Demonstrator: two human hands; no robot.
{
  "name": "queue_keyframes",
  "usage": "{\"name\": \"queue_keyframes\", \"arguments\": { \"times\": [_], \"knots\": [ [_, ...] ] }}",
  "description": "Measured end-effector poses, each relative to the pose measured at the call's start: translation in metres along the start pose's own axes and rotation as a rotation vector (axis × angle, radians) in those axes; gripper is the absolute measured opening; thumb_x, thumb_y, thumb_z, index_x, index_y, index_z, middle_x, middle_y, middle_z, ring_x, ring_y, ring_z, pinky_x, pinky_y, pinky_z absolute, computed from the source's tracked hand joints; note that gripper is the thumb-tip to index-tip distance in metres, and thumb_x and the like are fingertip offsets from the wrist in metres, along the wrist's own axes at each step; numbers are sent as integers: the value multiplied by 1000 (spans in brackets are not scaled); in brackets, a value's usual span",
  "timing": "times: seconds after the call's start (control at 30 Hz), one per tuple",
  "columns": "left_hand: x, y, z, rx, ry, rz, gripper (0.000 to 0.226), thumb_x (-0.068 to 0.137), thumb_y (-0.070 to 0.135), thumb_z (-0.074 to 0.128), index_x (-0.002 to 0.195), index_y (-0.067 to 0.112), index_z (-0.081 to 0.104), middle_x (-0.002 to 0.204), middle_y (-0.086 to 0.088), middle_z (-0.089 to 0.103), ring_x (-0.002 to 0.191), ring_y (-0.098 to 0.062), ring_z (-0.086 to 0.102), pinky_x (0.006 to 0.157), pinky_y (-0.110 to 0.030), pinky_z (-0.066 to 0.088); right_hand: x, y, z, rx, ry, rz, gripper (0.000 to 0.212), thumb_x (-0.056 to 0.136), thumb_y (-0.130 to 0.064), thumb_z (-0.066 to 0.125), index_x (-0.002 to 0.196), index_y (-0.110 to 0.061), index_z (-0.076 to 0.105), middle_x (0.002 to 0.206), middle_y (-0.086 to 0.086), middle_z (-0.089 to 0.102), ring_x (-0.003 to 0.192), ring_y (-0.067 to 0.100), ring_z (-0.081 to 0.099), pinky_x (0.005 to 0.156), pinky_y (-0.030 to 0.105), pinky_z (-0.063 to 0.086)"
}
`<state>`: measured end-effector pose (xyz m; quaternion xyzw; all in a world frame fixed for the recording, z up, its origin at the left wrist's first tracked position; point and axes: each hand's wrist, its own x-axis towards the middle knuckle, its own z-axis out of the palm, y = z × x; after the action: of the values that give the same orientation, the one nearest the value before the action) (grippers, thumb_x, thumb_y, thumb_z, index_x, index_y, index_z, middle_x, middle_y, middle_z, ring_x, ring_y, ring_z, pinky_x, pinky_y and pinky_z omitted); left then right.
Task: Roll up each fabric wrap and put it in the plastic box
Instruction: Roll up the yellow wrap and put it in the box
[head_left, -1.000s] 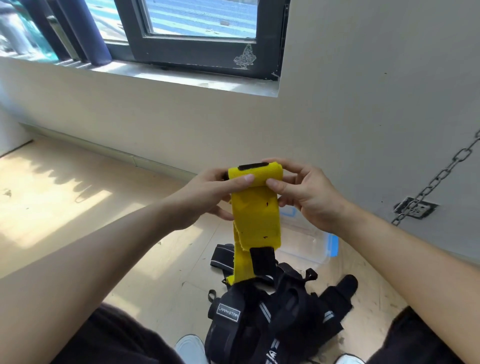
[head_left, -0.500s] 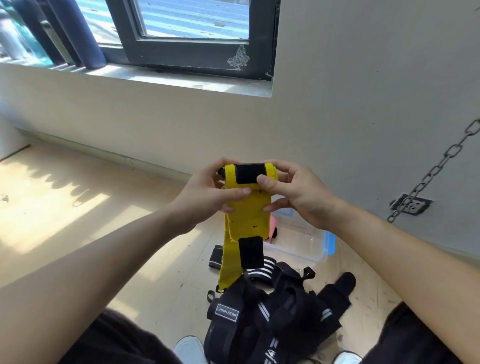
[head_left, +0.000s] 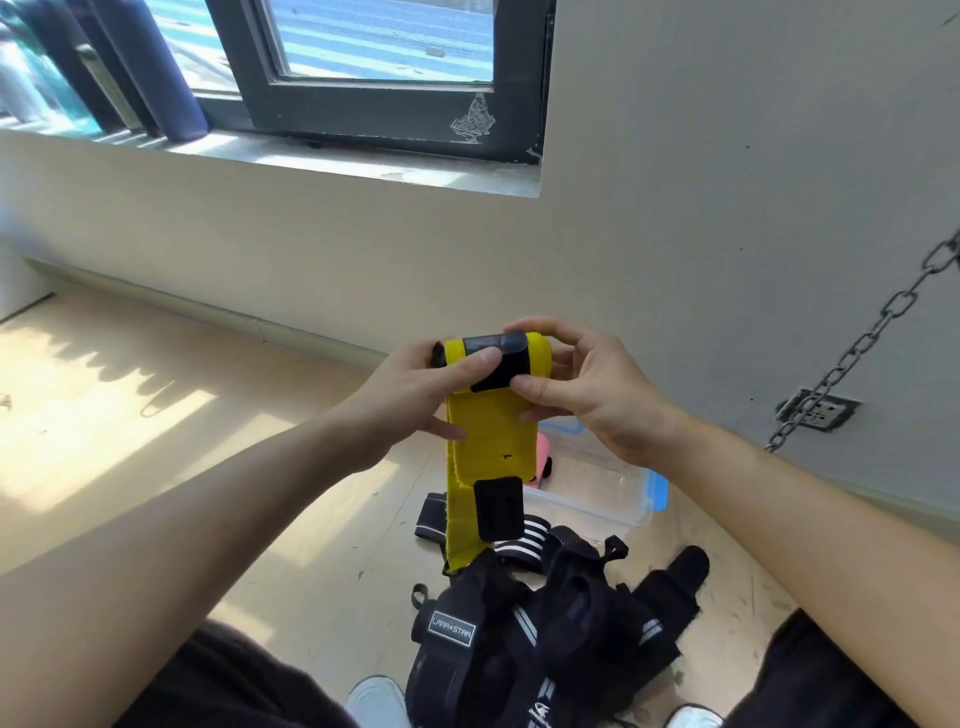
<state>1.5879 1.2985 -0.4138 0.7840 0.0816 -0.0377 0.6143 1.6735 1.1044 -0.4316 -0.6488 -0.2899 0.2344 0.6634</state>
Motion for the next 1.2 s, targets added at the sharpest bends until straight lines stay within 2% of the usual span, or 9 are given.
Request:
{"name": "queue_keyframes", "arguments": {
  "times": [0.1,0.2,0.3,0.47,0.6,0.73,0.93,1.07,1.2],
  "knots": [
    [0,-1,-2,-16,11,25,54,83,50,66,128,21,63,112,-4,70,107,-23,69,67,-28,59,1,-2,-1,-18,5,56,46,89,-6,73,131,-20,60,117,10,69,105,25,71,73,40,63],
    [0,-2,-3,-58,3,62,48,82,42,72,125,23,63,107,-4,68,101,-23,70,64,-26,57,3,-3,-2,-18,-11,148,37,92,-29,71,128,-24,64,119,8,71,105,22,70,67,39,62],
    [0,-3,-3,-88,-9,86,49,82,37,82,125,25,62,105,-2,67,94,-20,69,65,-27,56,3,-2,0,-16,-9,171,44,88,-49,70,123,-22,69,116,14,70,96,31,69,59,37,60],
    [1,-1,-2,-116,-13,81,55,78,33,82,128,26,61,110,-3,66,98,-21,70,66,-28,57,3,-2,0,53,14,111,52,81,-37,70,126,-12,64,100,3,72,89,17,69,51,27,55],
    [1,1,-4,-201,-74,-46,55,83,45,76,132,26,62,121,-5,70,106,-26,73,66,-30,59,3,-2,0,104,20,96,56,79,-26,72,131,-14,58,106,3,72,95,18,71,56,28,58],
    [0,2,-5,-180,-74,-83,56,86,58,65,131,23,63,123,-9,71,103,-29,74,67,-32,60,1,-1,-1,77,2,69,47,88,-15,70,132,-16,57,112,7,71,101,22,72,67,32,61],
    [0,0,-6,-182,-41,-23,53,83,43,69,128,16,63,108,-8,73,89,-21,75,60,-26,57,3,1,-1,62,-22,91,57,86,-4,74,137,-20,54,129,14,62,109,27,68,74,39,62],
    [0,-2,-7,-180,-48,15,53,81,31,75,128,13,60,104,-9,73,92,-22,74,62,-26,57,4,-1,-2,47,-22,194,61,79,-31,75,137,-26,55,131,6,63,113,26,68,71,43,62],
    [1,-3,-9,-168,-53,66,55,76,27,79,127,19,60,107,-8,72,94,-22,74,67,-27,57,3,-4,-1,29,-43,281,49,88,-60,63,121,-24,69,120,9,70,112,39,66,69,44,62]
  ]
}}
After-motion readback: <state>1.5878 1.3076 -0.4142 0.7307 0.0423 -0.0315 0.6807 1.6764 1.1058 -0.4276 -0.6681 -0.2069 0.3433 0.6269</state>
